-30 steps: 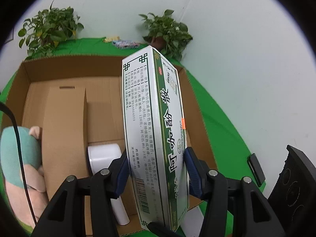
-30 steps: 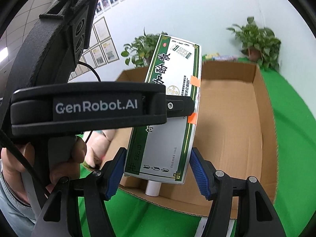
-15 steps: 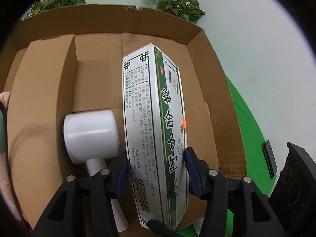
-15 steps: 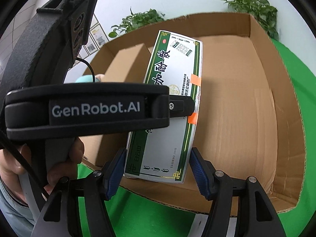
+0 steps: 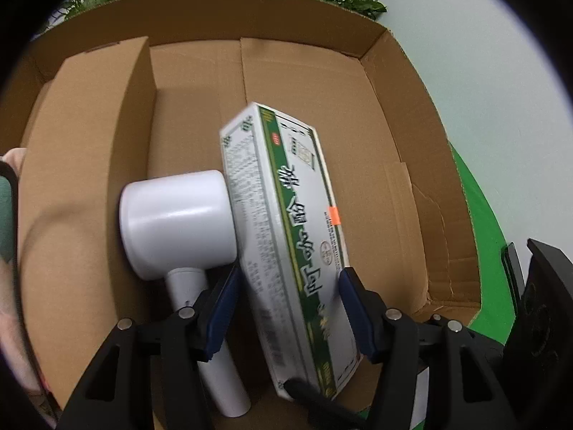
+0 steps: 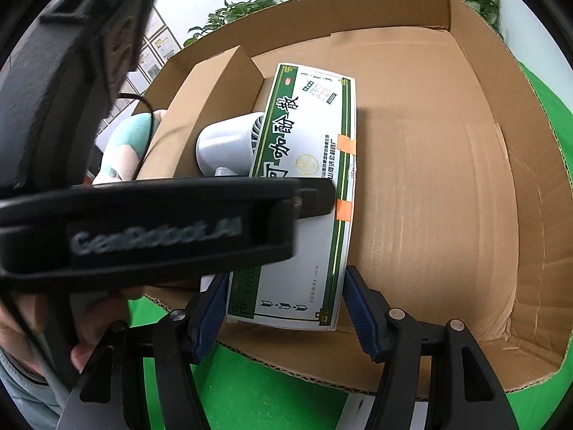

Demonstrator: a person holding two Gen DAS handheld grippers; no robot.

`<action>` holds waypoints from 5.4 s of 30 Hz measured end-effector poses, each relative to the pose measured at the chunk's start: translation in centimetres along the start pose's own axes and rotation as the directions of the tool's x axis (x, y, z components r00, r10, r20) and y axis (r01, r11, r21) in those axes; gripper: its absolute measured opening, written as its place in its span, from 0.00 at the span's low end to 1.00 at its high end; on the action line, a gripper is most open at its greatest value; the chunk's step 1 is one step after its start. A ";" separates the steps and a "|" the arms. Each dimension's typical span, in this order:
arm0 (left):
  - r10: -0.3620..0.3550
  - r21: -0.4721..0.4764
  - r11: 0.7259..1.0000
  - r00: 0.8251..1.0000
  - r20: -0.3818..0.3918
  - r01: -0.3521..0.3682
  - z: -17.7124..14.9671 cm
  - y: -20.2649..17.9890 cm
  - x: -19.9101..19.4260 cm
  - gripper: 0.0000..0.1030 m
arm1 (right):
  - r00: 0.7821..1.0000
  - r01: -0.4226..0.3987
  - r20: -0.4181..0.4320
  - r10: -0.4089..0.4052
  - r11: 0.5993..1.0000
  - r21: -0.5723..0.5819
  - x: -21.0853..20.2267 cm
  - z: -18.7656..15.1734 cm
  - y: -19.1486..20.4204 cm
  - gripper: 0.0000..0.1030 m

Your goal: Organize objects

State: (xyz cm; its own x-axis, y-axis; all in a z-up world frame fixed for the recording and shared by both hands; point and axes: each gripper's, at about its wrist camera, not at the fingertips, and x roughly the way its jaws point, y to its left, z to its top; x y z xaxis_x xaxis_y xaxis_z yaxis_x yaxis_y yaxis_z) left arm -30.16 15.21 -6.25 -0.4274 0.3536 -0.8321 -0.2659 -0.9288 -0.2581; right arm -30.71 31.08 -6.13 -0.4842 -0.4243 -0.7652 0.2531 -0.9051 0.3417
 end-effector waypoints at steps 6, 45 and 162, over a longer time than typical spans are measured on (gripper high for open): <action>0.051 0.002 0.999 0.997 0.056 -0.052 -1.1 1.2 -2.7 0.53 | 0.999 0.037 -0.012 -0.037 0.999 -0.024 0.1 0.6 0.8 0.59; 0.424 -0.192 0.904 0.744 0.516 -0.382 -13.3 9.0 -18.0 0.79 | 0.783 0.370 0.515 -0.350 0.927 0.066 -10.2 -8.6 7.5 1.00; 0.392 -0.121 0.915 0.773 0.499 -0.386 -13.5 8.3 -9.8 1.00 | 0.816 0.453 0.381 -0.434 0.891 0.044 0.7 -6.0 7.8 1.00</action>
State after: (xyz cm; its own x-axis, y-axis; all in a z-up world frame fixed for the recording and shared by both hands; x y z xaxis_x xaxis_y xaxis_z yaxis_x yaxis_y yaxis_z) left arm -16.50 2.56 -6.83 -0.8655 -0.0353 -0.4997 0.0260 -0.9993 0.0257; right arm -24.05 23.90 -7.29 -0.8242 0.0357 -0.5651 -0.0310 -0.9994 -0.0179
